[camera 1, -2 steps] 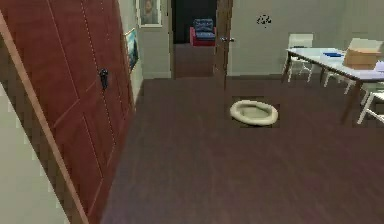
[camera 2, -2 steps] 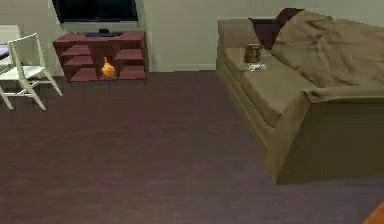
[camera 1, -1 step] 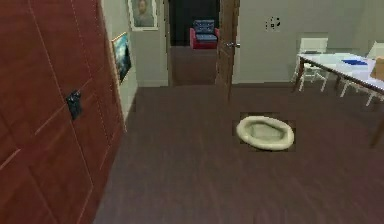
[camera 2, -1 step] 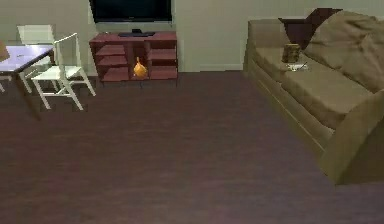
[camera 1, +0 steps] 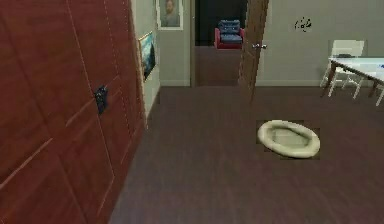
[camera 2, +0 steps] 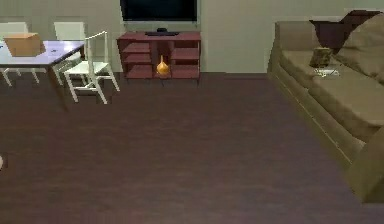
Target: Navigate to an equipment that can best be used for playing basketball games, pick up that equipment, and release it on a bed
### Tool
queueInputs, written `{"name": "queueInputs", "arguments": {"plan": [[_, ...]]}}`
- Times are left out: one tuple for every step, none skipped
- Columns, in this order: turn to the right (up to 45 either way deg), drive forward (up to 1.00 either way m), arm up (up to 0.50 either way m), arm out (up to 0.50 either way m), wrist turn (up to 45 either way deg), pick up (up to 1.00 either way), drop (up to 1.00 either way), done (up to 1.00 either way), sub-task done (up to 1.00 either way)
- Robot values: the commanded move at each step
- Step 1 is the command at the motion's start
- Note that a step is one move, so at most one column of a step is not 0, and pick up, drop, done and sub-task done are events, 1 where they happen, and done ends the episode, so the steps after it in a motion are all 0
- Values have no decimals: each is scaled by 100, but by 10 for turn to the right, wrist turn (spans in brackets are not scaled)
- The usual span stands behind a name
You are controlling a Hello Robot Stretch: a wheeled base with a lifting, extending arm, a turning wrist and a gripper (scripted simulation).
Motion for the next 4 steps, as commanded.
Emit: {"name": "queueInputs", "arguments": {"plan": [[0, 100, 0, 0, 0, 0, 0, 0, 0], [0, 100, 0, 0, 0, 0, 0, 0, 0], [-30, 0, 0, 0, 0, 0, 0, 0, 0], [0, 90, 0, 0, 0, 0, 0, 0, 0]]}}
